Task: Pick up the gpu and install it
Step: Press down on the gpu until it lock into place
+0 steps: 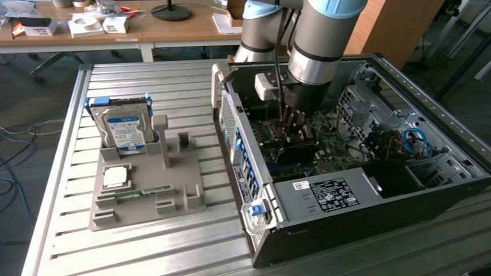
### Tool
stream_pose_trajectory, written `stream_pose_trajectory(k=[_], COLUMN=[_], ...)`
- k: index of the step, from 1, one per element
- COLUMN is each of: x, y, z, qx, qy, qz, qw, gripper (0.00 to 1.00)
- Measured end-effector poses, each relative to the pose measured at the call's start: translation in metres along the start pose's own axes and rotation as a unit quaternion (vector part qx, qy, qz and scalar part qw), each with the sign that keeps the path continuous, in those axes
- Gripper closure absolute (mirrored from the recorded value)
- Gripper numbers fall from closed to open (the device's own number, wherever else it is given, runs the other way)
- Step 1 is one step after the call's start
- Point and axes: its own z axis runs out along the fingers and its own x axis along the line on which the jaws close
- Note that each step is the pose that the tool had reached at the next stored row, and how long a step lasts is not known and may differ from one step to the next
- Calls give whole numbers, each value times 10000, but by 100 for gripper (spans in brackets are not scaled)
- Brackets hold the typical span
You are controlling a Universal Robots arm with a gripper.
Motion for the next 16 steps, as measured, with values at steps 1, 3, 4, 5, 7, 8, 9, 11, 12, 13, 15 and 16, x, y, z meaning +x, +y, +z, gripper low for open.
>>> stream_pose_trajectory(k=[1,3,4,5,7,8,9,11,12,13,15,16], x=[0,0,-1,-1,0,0,0,-5,-9,-12,-17,-17], y=[0,0,0,0,0,0,0,1,1,0,0,0], z=[0,0,2,6,7,8,8,10,10,10,10,10], qx=[0,0,-1,-1,0,0,0,0,0,0,0,0], qy=[0,0,1,1,2,1,1,0,0,0,0,0], qz=[0,0,0,0,0,0,0,1,1,0,0,0], qw=[10000,10000,10000,10000,10000,10000,10000,10000,10000,10000,10000,10000], gripper=[89,89,89,89,89,89,89,89,89,89,89,89])
